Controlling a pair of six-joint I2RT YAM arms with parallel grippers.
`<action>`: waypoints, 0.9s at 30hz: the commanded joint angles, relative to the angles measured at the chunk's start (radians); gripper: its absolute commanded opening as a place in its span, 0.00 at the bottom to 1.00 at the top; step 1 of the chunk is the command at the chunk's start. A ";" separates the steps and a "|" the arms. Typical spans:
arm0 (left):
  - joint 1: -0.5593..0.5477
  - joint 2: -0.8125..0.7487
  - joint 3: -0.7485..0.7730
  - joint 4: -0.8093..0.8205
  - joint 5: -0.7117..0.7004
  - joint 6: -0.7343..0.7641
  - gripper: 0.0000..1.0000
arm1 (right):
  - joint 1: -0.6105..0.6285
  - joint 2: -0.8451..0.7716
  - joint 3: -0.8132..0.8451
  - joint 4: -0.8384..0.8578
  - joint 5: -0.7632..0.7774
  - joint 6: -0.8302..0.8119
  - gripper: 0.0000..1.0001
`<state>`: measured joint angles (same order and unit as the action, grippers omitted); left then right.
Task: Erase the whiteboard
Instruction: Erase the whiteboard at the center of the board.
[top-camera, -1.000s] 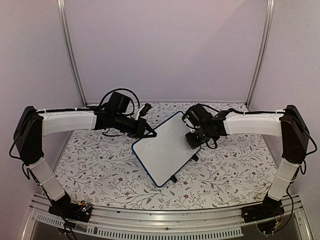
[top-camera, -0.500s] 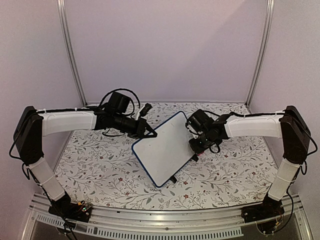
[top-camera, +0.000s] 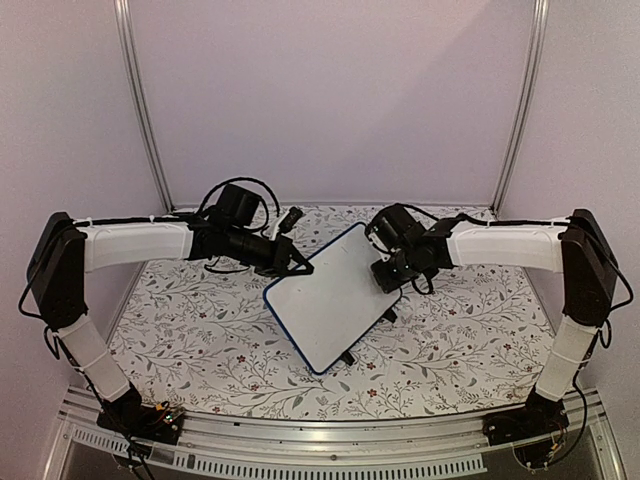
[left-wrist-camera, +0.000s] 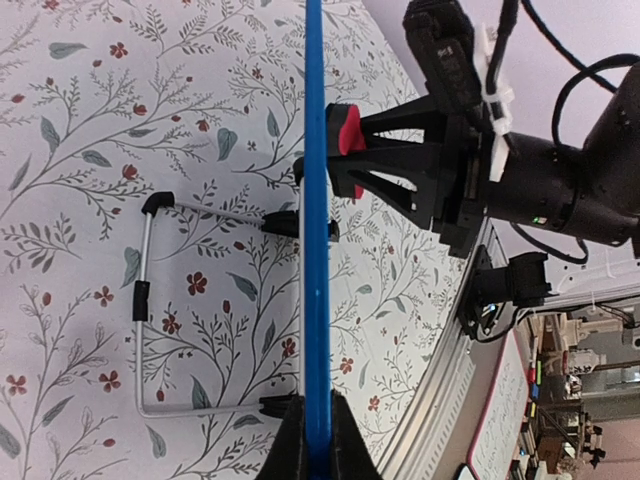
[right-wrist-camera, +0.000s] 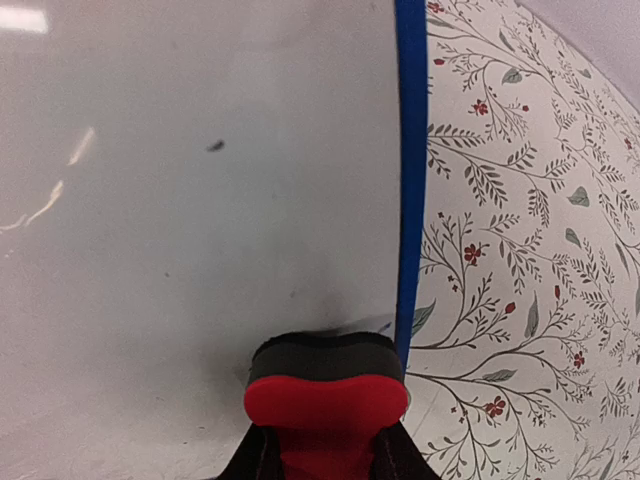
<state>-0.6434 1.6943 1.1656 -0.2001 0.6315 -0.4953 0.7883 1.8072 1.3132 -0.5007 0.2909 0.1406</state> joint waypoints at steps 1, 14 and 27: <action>0.001 -0.012 -0.007 0.021 0.025 0.016 0.00 | -0.014 0.000 -0.129 0.021 -0.001 0.013 0.24; 0.000 0.002 -0.009 0.026 0.030 0.013 0.00 | -0.019 -0.028 -0.050 0.007 0.005 -0.003 0.24; 0.000 0.000 -0.010 0.026 0.031 0.012 0.00 | -0.041 0.012 0.054 -0.036 0.030 -0.026 0.24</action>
<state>-0.6422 1.6943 1.1641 -0.1974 0.6437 -0.4984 0.7620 1.8091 1.3880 -0.5228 0.3058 0.1169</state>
